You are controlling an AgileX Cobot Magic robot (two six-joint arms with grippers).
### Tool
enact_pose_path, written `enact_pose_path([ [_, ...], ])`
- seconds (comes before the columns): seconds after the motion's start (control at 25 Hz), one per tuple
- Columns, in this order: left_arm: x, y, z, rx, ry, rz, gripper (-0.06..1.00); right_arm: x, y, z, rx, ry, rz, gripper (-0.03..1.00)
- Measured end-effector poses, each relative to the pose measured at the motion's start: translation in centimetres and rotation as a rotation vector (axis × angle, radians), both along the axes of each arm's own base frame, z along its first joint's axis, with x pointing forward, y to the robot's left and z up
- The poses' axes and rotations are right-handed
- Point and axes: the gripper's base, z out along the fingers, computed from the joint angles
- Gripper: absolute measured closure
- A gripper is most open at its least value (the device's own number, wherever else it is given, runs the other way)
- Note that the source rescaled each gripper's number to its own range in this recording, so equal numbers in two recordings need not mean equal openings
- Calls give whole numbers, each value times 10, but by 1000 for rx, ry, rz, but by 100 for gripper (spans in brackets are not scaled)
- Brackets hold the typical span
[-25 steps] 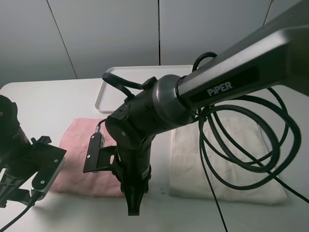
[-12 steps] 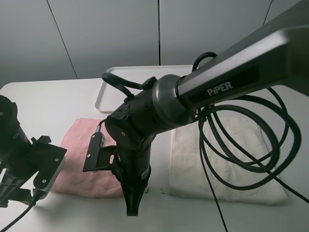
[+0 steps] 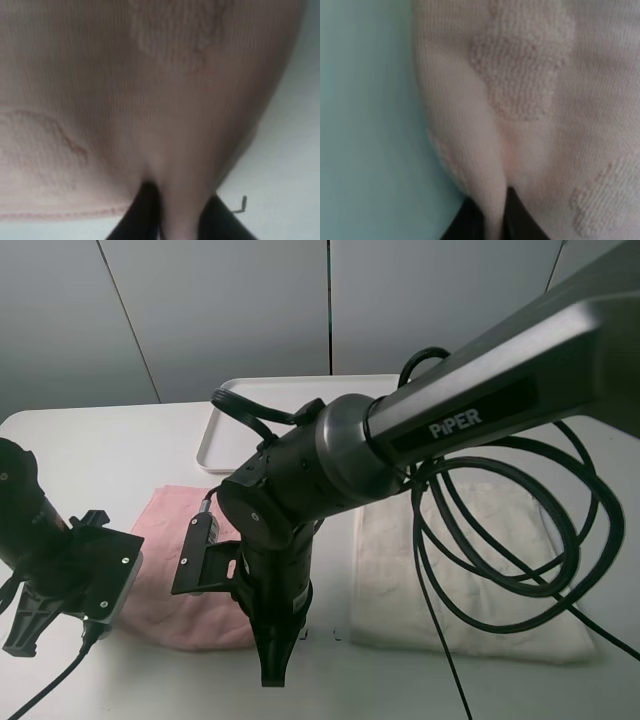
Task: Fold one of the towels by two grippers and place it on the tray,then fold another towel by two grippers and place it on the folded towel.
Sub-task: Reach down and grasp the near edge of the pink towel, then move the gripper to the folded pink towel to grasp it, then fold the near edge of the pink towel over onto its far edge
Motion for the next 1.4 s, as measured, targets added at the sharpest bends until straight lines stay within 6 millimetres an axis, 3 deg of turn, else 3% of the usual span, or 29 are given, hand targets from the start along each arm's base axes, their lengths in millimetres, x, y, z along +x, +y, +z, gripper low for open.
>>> enact_pose_path([
  [0.08, 0, 0, 0, 0, 0, 0, 92, 0, 0, 0, 0, 1, -12, 95],
  [0.36, 1, 0, 12, -13, -46, 21, 92, 0, 0, 7, 16, -1, -56, 95],
  [0.64, 1, -1, 38, -63, -150, 107, 92, -1, 0, 43, 94, -33, -126, 95],
  [0.96, -2, -2, 66, -151, -255, 347, 93, 5, -6, 83, 158, -135, -239, 95],
  [1.4, 13, -7, 77, -355, -404, 741, 93, 24, -16, 92, 135, -344, -451, 95],
])
